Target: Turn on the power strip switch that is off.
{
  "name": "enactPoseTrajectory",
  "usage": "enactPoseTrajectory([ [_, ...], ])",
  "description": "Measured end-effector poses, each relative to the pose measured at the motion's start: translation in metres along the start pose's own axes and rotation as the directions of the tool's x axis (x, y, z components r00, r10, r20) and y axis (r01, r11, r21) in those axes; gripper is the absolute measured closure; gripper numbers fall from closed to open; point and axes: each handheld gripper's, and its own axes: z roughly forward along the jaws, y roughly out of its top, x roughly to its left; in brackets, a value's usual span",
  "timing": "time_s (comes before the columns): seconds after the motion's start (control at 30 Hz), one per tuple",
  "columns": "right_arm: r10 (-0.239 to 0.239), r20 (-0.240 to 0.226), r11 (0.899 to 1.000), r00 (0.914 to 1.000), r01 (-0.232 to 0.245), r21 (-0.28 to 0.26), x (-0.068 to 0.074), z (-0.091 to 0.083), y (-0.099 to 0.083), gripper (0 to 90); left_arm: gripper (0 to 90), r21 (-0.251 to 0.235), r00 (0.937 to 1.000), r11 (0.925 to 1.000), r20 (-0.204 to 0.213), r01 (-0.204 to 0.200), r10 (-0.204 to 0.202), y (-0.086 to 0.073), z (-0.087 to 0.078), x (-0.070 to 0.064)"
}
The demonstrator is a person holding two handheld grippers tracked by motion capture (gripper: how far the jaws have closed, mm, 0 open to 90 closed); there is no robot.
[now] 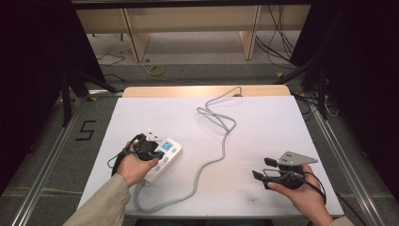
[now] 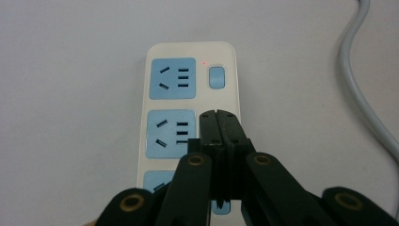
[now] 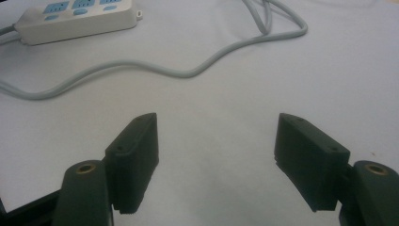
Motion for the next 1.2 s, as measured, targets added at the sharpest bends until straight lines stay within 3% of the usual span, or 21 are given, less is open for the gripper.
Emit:
enactPoseTrajectory([
  [0.4, -0.001, -0.005, 1.000, 1.0000, 0.001, 0.002, 0.001, 0.000, 0.000, 31.4, 89.9, 0.024, 0.9996, 0.9997, 0.027, -0.009, 0.008, 0.008, 0.009, -0.004],
  [1.2, -0.002, -0.009, 1.000, 1.0000, 0.002, 0.005, 0.001, 0.000, 0.000, 31.4, 89.9, 0.069, 0.9994, 0.9971, 0.007, -0.034, 0.033, 0.010, 0.022, -0.003],
])
